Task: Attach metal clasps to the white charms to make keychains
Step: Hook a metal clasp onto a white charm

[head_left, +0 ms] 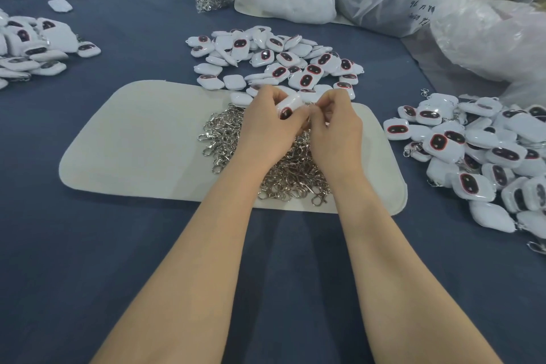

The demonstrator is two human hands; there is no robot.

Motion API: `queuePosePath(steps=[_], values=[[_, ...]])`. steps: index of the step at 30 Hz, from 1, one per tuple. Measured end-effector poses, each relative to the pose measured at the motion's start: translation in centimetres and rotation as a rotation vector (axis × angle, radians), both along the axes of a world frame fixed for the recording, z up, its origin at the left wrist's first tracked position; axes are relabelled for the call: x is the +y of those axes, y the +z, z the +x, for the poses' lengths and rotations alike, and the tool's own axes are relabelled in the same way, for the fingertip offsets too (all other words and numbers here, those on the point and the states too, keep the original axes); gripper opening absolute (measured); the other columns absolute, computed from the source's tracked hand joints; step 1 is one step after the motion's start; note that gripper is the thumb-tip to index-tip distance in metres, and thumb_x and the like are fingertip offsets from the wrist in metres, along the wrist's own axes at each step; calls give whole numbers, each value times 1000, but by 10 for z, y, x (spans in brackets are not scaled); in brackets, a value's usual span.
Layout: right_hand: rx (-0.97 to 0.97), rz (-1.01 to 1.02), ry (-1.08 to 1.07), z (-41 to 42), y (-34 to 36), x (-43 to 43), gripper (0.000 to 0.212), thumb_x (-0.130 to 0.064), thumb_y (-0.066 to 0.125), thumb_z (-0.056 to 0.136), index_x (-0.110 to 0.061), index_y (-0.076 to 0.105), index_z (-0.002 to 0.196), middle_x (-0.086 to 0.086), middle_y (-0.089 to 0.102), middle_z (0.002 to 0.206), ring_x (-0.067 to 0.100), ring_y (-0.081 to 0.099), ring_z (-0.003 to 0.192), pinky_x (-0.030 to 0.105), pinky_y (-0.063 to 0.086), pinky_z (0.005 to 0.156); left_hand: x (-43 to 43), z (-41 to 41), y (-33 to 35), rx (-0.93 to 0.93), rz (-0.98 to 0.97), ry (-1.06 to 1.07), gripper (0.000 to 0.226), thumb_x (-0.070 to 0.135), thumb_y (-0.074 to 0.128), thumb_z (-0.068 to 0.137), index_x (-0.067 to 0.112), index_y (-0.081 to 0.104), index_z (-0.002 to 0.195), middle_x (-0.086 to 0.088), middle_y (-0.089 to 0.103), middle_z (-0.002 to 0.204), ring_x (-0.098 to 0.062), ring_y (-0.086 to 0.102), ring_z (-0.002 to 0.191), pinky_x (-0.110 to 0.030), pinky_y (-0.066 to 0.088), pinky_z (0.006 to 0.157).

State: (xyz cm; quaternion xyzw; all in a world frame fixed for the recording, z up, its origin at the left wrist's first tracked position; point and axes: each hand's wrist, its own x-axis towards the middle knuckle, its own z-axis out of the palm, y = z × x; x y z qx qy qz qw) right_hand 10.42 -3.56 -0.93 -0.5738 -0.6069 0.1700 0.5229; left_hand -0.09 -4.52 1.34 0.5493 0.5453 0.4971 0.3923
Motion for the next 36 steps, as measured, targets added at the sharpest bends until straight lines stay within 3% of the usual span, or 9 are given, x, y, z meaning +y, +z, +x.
queuePosePath(steps=[3, 7, 11, 17, 22, 29, 32, 36], values=[[-7, -1, -11, 0, 0, -1, 13, -3, 50, 93, -14, 44, 90, -14, 51, 71, -1, 49, 64, 3, 36, 59, -1, -2, 0, 7, 12, -34, 16, 24, 70, 84, 18, 56, 86, -5, 65, 89, -30, 67, 87, -49, 55, 83], [-9, -15, -19, -1, 0, 0, 12, -5, 51, 93, -14, 44, 89, -12, 51, 71, 3, 50, 65, 6, 37, 58, 1, -1, -3, -26, -14, -59, 14, 21, 61, 90, 10, 58, 98, -4, 64, 89, -20, 69, 76, -42, 58, 74], [-8, -11, -20, -1, -1, 0, 12, -7, 52, 93, -15, 45, 89, -13, 51, 70, 2, 49, 63, 7, 37, 58, 3, 1, -4, 80, -34, -49, 13, 22, 53, 91, 21, 48, 103, 7, 56, 98, -23, 63, 91, -48, 53, 85], [-26, -17, -9, -2, -1, 0, 12, -5, 50, 93, -15, 45, 89, -14, 51, 71, 2, 50, 65, 8, 37, 59, 4, 0, -9, 140, 20, -45, 11, 23, 53, 93, 25, 43, 98, 10, 52, 90, -14, 55, 71, -30, 44, 63], [-41, -9, 0, -4, -2, 1, 14, -4, 52, 92, -16, 45, 87, -15, 51, 71, 1, 50, 66, 5, 36, 59, 5, -2, -7, 94, 25, -9, 12, 18, 52, 92, 21, 45, 100, 9, 53, 92, -26, 63, 79, -39, 53, 77], [-91, -22, 33, -5, 0, 1, 13, -4, 51, 93, -15, 45, 88, -9, 54, 73, 5, 51, 68, 6, 37, 61, 4, -4, -6, 88, 22, -3, 13, 17, 51, 93, 20, 44, 103, -1, 57, 102, -30, 65, 86, -45, 53, 83], [-156, -28, 52, -5, 1, -1, 12, -4, 49, 94, -14, 45, 89, 1, 60, 78, 15, 53, 70, 13, 38, 61, 4, -4, -7, 86, 20, -3, 13, 17, 51, 93, 21, 44, 103, 1, 58, 98, -29, 66, 85, -43, 53, 82], [-226, -50, 67, -3, 3, -2, 11, -5, 49, 94, -14, 46, 88, 2, 57, 76, 23, 53, 73, 27, 36, 62, 5, -5, -10, 142, 61, -4, 12, 18, 52, 94, 21, 43, 102, 6, 57, 90, -19, 65, 77, -26, 51, 70]])
